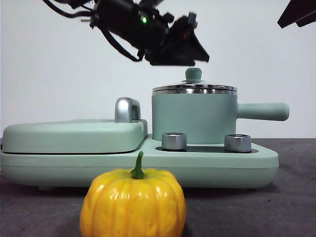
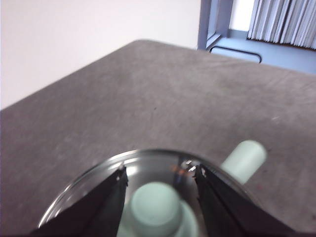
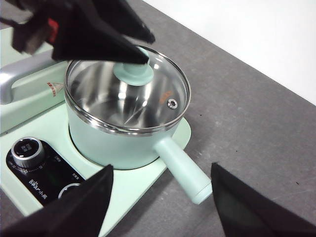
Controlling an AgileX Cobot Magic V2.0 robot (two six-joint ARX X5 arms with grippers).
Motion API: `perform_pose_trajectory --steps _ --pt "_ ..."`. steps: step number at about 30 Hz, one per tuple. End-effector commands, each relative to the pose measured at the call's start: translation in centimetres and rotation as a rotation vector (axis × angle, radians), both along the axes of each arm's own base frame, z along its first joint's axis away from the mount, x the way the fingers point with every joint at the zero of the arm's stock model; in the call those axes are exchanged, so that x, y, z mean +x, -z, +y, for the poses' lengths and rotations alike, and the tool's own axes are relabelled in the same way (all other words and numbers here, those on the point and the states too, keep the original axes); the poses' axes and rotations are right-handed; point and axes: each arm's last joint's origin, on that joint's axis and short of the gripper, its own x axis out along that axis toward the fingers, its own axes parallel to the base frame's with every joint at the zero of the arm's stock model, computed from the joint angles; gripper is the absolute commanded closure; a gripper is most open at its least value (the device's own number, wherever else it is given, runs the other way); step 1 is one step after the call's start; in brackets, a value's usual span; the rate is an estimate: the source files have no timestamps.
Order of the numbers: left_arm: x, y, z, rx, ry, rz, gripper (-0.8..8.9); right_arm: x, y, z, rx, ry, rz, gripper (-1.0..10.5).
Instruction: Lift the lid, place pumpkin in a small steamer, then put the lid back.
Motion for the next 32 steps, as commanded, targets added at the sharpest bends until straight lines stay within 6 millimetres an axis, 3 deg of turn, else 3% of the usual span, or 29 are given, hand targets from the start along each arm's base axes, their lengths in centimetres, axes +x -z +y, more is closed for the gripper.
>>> perform_pose_trajectory --steps 1,12,17,32 --pt "0.5 0.6 -0.8 0.005 -0.009 0.003 5.87 0.0 -0.6 0.1 0.017 -0.001 -0.016 6.3" --pt "0.8 2.0 -1.1 0.035 -0.008 0.036 5.99 0.0 -0.6 0.1 0.017 -0.001 -0.016 6.3" --pt "0.8 2.0 -1.1 0.036 -0.007 0.033 8.11 0.0 -0.6 0.1 0.017 -0.001 -0.016 6.3" --pt "0.7 1.0 -0.8 0.035 -0.061 -0.003 8.07 0.0 -0.6 0.1 0.017 -0.001 -0.016 6.3"
